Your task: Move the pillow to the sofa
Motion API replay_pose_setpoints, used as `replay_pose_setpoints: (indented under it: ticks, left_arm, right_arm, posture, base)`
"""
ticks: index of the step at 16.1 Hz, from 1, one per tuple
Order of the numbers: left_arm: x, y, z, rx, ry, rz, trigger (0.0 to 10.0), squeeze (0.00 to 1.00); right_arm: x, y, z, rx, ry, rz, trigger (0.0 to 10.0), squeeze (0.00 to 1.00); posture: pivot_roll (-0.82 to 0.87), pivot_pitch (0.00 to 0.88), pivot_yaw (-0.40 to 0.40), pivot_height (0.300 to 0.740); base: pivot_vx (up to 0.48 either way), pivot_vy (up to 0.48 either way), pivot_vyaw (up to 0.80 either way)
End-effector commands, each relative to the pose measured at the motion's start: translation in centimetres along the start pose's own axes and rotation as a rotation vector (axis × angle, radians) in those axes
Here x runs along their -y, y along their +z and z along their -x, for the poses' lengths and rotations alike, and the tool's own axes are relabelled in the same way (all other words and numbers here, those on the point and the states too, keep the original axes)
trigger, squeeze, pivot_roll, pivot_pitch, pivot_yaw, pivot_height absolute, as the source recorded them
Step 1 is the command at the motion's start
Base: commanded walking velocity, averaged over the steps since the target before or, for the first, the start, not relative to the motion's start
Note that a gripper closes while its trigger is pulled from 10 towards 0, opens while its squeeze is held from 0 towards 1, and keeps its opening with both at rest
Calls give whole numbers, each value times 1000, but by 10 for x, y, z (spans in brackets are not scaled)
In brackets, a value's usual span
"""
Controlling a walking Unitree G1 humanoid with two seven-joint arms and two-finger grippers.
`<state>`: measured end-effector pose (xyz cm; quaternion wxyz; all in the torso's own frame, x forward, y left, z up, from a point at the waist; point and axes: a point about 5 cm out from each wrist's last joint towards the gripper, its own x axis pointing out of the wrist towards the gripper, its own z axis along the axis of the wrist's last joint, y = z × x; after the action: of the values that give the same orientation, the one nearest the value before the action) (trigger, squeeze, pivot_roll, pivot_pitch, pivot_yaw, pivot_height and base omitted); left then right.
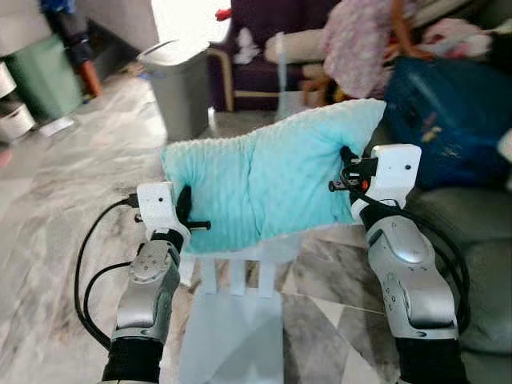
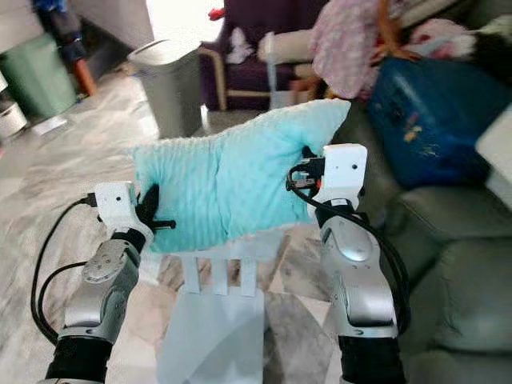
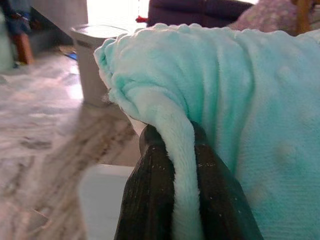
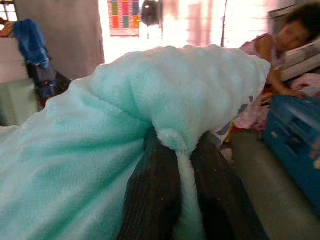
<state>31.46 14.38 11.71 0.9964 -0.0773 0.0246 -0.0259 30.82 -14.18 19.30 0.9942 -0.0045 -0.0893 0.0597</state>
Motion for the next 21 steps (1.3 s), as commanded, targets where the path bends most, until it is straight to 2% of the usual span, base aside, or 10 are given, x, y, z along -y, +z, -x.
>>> replay_pose_setpoints:
  ticks: [1, 2, 4, 7, 11, 21]
  left_arm:
    - [2, 8, -2, 22, -8, -3, 10000, 0]
    - [3, 9, -2, 30, -26, -4, 10000, 0]
    - [7, 8, 1, 0, -86, 69, 10000, 0]
    - [10, 11, 1, 4, -110, 78, 10000, 0]
    - [6, 9, 2, -7, -88, 113, 10000, 0]
    - [8, 8, 4, -12, -101, 139, 10000, 0]
  right_arm:
    - [-1, 8, 0, 34, 8, 5, 10000, 0]
    - [-2, 8, 0, 35, 10, 5, 10000, 0]
    - [-2, 7, 0, 34, 13, 1, 10000, 0]
    - [-1, 7, -1, 22, 14, -7, 10000, 0]
    - [-3, 7, 0, 22, 21, -3, 10000, 0]
    - [-4, 7, 2, 21, 31, 1, 10000, 0]
  posture:
    - [-211, 0, 28, 740]
    - [-210, 0, 26, 740]
    - [-209, 0, 24, 740]
    - [-208, 0, 20, 740]
    - [-210, 0, 19, 740]
    - [-214, 0, 16, 740]
  base:
    - [0, 0, 0]
    - [0, 0, 0]
    - [0, 0, 0]
    - [0, 0, -263]
    - [0, 0, -788]
    - [0, 0, 0]
